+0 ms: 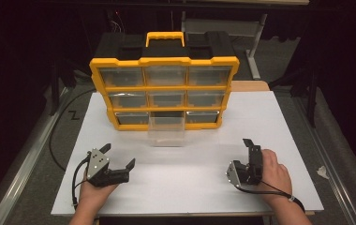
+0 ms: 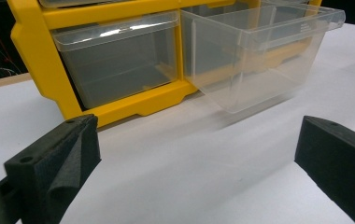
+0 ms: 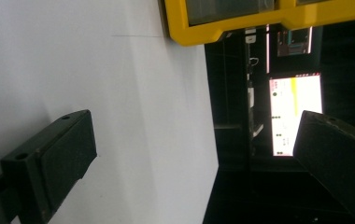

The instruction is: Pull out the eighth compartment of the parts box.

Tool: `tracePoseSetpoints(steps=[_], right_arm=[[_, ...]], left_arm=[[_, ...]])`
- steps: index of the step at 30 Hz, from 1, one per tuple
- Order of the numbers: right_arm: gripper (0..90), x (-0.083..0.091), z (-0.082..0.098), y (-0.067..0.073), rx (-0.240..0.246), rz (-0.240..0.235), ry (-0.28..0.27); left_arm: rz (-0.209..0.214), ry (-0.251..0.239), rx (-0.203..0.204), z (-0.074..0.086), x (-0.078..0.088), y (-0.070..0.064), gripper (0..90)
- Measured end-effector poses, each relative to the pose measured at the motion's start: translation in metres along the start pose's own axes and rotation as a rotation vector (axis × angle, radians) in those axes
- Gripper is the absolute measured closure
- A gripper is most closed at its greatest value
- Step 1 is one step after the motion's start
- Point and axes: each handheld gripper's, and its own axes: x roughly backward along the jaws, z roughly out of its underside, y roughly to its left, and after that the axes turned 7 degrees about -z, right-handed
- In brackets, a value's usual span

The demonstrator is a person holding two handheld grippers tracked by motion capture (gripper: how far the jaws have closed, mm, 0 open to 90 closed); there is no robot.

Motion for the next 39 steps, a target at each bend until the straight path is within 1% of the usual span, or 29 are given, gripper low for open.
tracePoseSetpoints(steps=[1, 2, 7, 8, 9, 10, 11, 12, 15, 16, 17, 18, 19, 20, 21, 22, 23, 24, 25, 26, 28, 31, 33, 35, 36, 37, 39], right_arm=[[0.7, 0.0, 0.001, -0.001, -0.023, -0.002, 0.003], [0.7, -0.001, 0.003, -0.002, -0.078, -0.03, -0.008], [0.9, -0.004, 0.007, -0.002, -0.178, -0.066, -0.015], [0.8, -0.004, 0.008, -0.002, -0.216, -0.087, -0.014], [0.9, -0.005, 0.009, -0.003, -0.243, -0.1, -0.019], [0.9, -0.005, 0.01, -0.003, -0.285, -0.115, -0.026], [0.9, -0.005, 0.01, -0.003, -0.324, -0.13, -0.041], [0.9, -0.004, 0.011, -0.005, -0.34, -0.142, -0.051], [1.2, -0.004, 0.01, -0.007, -0.437, -0.161, -0.052], [1.2, -0.004, 0.01, -0.007, -0.437, -0.161, -0.052], [1.1, -0.004, 0.01, -0.008, -0.489, -0.178, -0.06], [1.1, -0.004, 0.01, -0.008, -0.489, -0.178, -0.06], [1.1, -0.004, 0.01, -0.01, -0.504, -0.181, -0.06], [1.2, -0.003, 0.01, -0.01, -0.536, -0.186, -0.065], [1.2, -0.001, 0.012, -0.012, -0.601, -0.205, -0.077], [1.2, -0.001, 0.012, -0.012, -0.601, -0.205, -0.077], [1.1, -0.001, 0.014, -0.012, -0.68, -0.227, -0.091], [1.1, -0.001, 0.014, -0.012, -0.68, -0.227, -0.091], [1.2, 0.0, 0.018, -0.014, -0.767, -0.232, -0.113], [1.2, 0.001, 0.02, -0.014, -0.819, -0.237, -0.13], [1.3, 0.002, 0.026, -0.012, -0.901, -0.235, -0.171], [1.2, 0.005, 0.034, -0.011, -1.01, -0.273, -0.223], [1.2, 0.008, 0.037, -0.011, -1.043, -0.275, -0.24], [1.2, 0.01, 0.038, -0.011, -1.057, -0.258, -0.257], [1.2, 0.011, 0.039, -0.012, -1.075, -0.259, -0.273], [1.1, 0.011, 0.039, -0.013, -1.098, -0.265, -0.293], [1.1, 0.011, 0.041, -0.014, -1.152, -0.291, -0.345]], left_arm=[[0.0, 0.0, 0.001, 0.0, 0.0, 0.0, 0.9], [0.001, 0.0, 0.001, 0.0, 0.0, 0.0, 0.9], [0.002, 0.002, -0.002, 0.0, 0.0, 0.0, 0.9], [0.002, 0.002, -0.001, 0.0, 0.0, 0.0, 0.9], [0.001, 0.001, 0.001, 0.0, 0.0, 0.0, 0.9], [0.002, 0.0, 0.001, 0.0, 0.0, 0.0, 0.9], [0.002, -0.001, 0.002, 0.0, 0.0, 0.0, 0.9], [0.001, -0.001, 0.002, 0.0, 0.0, 0.001, 0.9], [-0.002, 0.005, 0.008, 0.0, 0.0, 0.001, 0.9], [-0.002, 0.005, 0.008, 0.0, 0.0, 0.001, 0.9], [0.0, 0.004, 0.007, 0.0, 0.0, 0.001, 0.9], [0.003, 0.002, 0.006, 0.0, 0.0, 0.001, 0.9], [0.007, 0.001, 0.004, 0.0, 0.0, 0.0, 0.9], [0.009, -0.001, 0.004, 0.0, 0.0, 0.0, 0.9], [0.012, -0.002, 0.003, 0.0, 0.0, 0.0, 0.9], [0.014, -0.002, 0.002, 0.0, 0.0, 0.0, 0.9], [0.015, -0.003, 0.003, 0.0, 0.0, 0.0, 0.9], [0.016, -0.003, 0.004, 0.0, 0.0, 0.0, 0.9], [0.019, -0.002, 0.004, 0.0, 0.0, 0.0, 0.9], [0.019, -0.001, 0.005, 0.0, -0.001, 0.0, 0.9], [0.021, -0.001, 0.007, 0.0, -0.002, 0.0, 0.9], [0.02, -0.002, 0.006, 0.0, -0.002, 0.0, 0.9], [0.018, 0.0, 0.01, 0.0, -0.003, 0.0, 0.9], [0.017, 0.001, 0.017, 0.0, -0.003, 0.001, 0.9], [0.017, 0.002, 0.021, 0.0, -0.003, 0.001, 0.9], [0.018, 0.004, 0.026, 0.0, -0.003, 0.001, 0.9], [0.021, 0.004, 0.038, 0.0, -0.003, 0.001, 0.9]])
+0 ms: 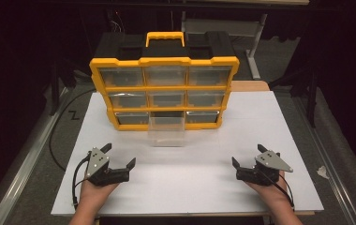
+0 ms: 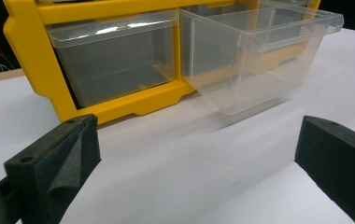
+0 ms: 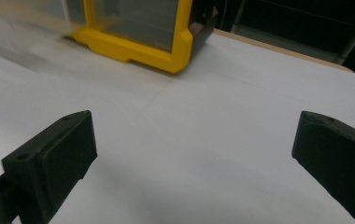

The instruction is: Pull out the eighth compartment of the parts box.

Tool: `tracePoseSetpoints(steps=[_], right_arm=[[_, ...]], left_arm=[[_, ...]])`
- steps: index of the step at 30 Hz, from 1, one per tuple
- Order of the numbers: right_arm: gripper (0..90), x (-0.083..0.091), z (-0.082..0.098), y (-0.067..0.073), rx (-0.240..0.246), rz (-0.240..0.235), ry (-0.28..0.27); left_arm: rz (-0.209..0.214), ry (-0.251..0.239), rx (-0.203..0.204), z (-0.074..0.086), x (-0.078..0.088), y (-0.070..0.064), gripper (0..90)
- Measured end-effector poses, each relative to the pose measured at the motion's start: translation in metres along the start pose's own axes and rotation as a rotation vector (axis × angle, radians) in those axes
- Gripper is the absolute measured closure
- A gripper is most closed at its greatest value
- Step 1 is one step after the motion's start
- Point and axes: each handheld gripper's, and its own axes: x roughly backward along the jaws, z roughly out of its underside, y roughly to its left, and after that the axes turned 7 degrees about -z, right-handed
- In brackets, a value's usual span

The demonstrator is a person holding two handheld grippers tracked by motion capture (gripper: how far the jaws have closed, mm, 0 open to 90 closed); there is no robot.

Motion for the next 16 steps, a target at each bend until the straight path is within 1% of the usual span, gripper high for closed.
tracePoseSetpoints(steps=[2, 4, 5, 7, 16], right_arm=[[1.1, -0.0001, 0.0004, -0.0018, -0.036, -0.027, -0.015], [1.1, -0.0012, 0.001, -0.0021, -0.027, -0.026, -0.007], [1.1, -0.0017, 0.0011, -0.0021, -0.02, -0.028, -0.005], [1.1, -0.0025, 0.0009, -0.0023, -0.022, -0.03, -0.007], [1.1, -0.0025, 0.0004, -0.0016, -0.009, -0.017, -0.005]], left_arm=[[0.008, 0.004, 0.013, 0.0001, -0.0002, 0.0003, 0.9], [0.019, 0.017, 0.028, 0.0006, -0.0014, 0.0012, 0.9], [0.018, 0.021, 0.027, 0.0009, -0.002, 0.0013, 0.9], [0.018, 0.025, 0.024, 0.0011, -0.0023, 0.0012, 0.9], [0.014, 0.012, 0.026, 0.0003, 0.0001, 0.002, 0.9]])
